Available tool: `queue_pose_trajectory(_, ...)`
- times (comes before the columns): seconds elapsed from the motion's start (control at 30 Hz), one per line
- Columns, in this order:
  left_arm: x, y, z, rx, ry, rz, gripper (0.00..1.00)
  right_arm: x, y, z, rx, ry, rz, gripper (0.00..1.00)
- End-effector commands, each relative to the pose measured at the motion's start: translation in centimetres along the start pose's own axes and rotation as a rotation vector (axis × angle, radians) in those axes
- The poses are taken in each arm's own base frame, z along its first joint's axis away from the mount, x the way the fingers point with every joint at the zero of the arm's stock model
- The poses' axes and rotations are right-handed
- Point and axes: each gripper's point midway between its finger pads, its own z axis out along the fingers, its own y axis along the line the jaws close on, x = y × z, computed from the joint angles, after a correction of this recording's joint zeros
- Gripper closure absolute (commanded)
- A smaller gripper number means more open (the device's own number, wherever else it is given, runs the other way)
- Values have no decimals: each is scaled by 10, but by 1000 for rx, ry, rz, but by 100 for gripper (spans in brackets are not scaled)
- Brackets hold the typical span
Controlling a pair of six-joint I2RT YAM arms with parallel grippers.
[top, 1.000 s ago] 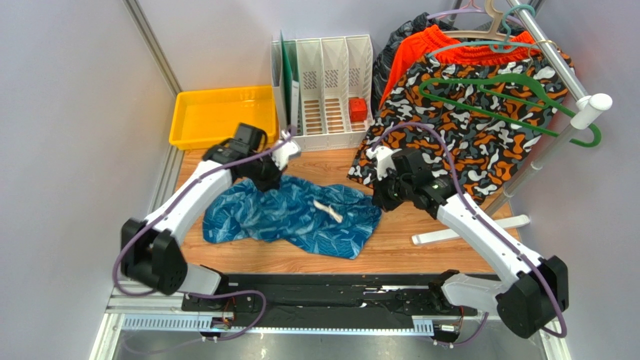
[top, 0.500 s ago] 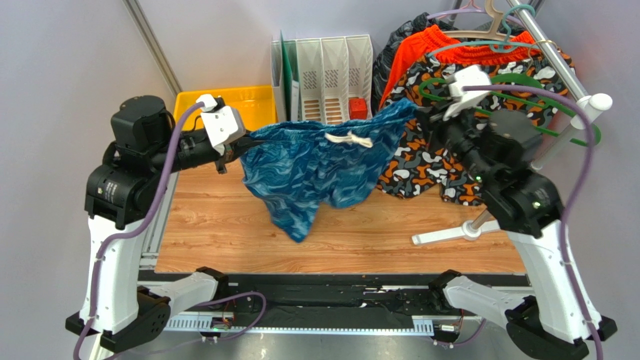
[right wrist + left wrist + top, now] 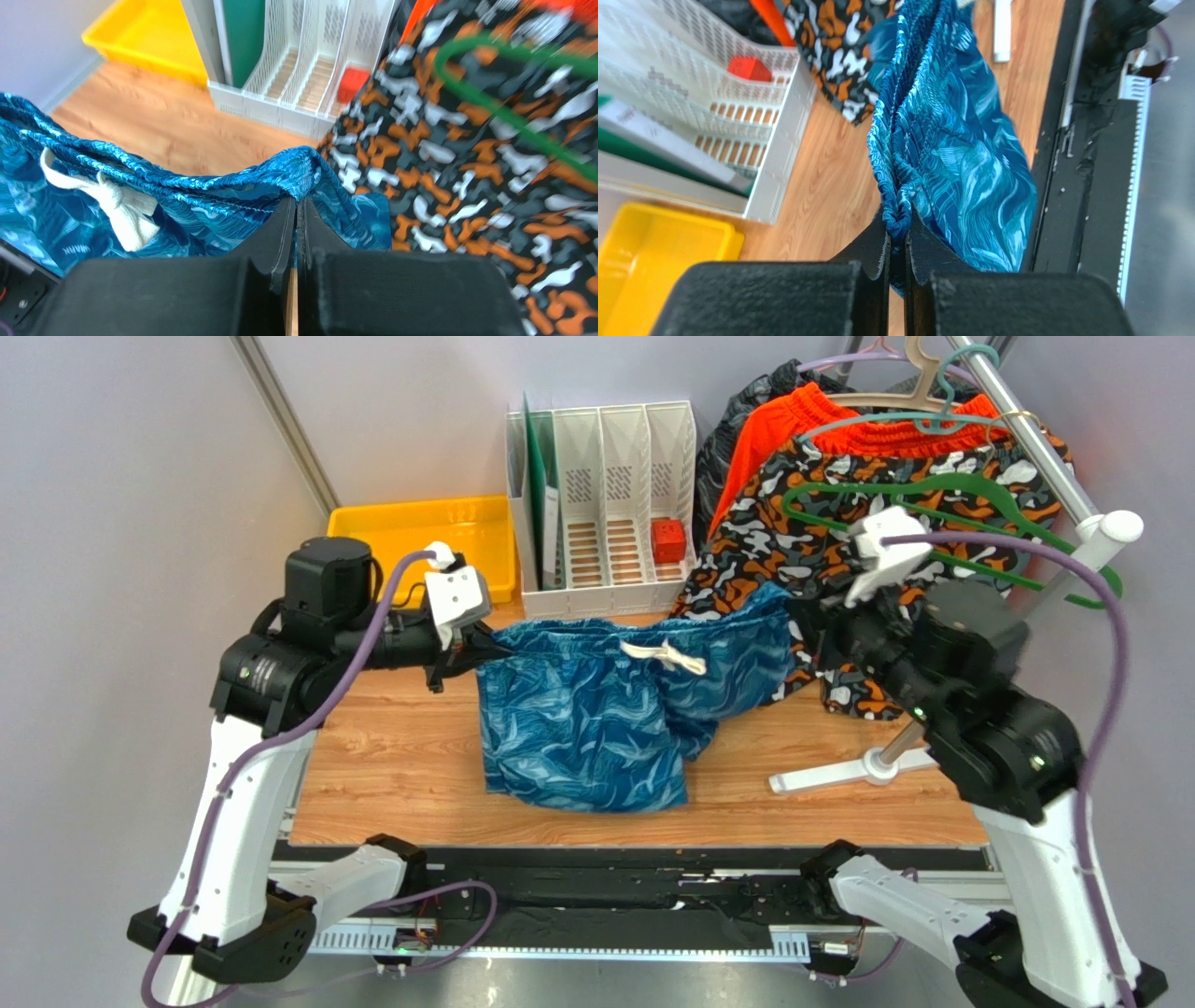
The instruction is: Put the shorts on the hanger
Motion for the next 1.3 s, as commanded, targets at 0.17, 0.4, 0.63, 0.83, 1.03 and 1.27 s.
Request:
queue_pose_trajectory(0.17, 82, 86, 28, -97, 162, -35, 100, 79, -3, 107, 88, 192, 71, 100)
queue_pose_trajectory(0.4, 205, 18, 72, 138, 265, -88, 100, 203, 28, 114, -97, 444, 50, 100)
queue_pose_trajectory(0.63, 284, 2, 95, 164, 416, -77, 88, 289, 63, 121, -286, 584, -43, 100)
queue_pose_trajectory(0.83, 297, -12, 86, 240, 464, 11, 70, 292, 70, 105, -358, 640, -76, 50)
queue_pose_trajectory(1.03, 237, -29, 53, 209, 370, 83, 12, 228, 66, 69, -390, 586, -137, 27)
queue_pose_trajectory(1.27, 130, 1, 24, -51, 197, 20, 1, 116, 50, 30, -330, 313, -232, 18)
